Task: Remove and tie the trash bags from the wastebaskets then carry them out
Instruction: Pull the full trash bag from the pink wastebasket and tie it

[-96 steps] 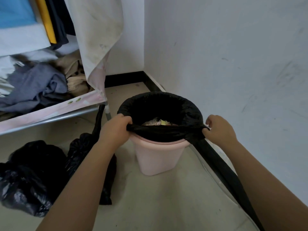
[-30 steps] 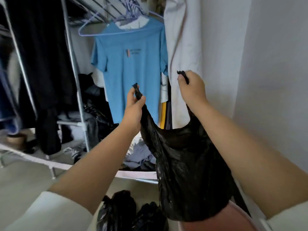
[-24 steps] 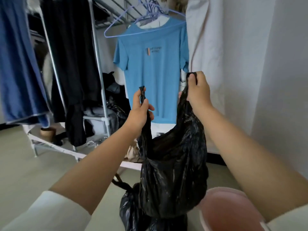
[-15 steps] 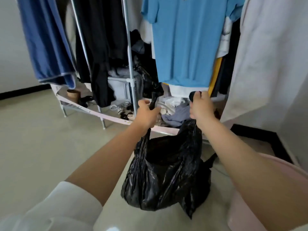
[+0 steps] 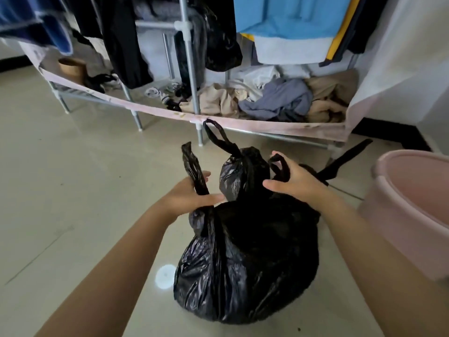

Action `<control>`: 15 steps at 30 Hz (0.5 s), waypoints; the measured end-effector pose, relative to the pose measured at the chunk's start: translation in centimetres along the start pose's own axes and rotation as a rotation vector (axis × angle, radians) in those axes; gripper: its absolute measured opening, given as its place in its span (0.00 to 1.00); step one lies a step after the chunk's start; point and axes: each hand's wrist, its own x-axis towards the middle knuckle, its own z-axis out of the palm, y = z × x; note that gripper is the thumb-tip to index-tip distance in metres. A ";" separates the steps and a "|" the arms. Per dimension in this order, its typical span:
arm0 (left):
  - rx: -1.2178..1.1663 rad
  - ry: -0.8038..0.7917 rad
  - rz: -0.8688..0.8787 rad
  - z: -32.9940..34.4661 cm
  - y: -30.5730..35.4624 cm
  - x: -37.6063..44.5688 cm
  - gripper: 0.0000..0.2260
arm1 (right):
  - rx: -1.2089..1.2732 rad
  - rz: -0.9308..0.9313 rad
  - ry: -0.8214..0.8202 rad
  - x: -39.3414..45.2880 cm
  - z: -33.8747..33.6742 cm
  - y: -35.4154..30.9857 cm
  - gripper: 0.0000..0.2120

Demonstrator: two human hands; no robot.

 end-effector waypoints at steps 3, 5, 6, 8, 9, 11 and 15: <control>0.178 -0.197 0.010 0.7 -1.9 -0.8 0.17 | -0.230 0.132 -0.375 -1.0 -2.3 1.0 0.43; 0.195 -0.214 0.060 1.7 -2.6 -0.8 0.13 | -0.323 0.252 -0.469 -1.1 -3.7 1.2 0.36; 0.159 -0.197 0.071 2.2 -2.9 -0.8 0.12 | -0.362 0.277 -0.473 -1.1 -4.1 1.0 0.31; -0.062 -0.128 0.022 2.6 -3.2 -0.2 0.13 | -0.420 0.294 -0.474 -1.0 -4.8 1.0 0.22; -0.238 -0.092 -0.020 2.8 -3.2 0.1 0.14 | -0.408 0.299 -0.481 -0.9 -4.8 1.2 0.17; -0.562 -0.006 -0.071 3.4 -3.0 0.3 0.12 | -0.346 0.267 -0.420 -0.9 -4.2 1.9 0.08; -0.802 0.189 -0.113 4.0 -3.3 0.9 0.14 | 0.167 0.242 0.073 0.1 -3.0 4.7 0.25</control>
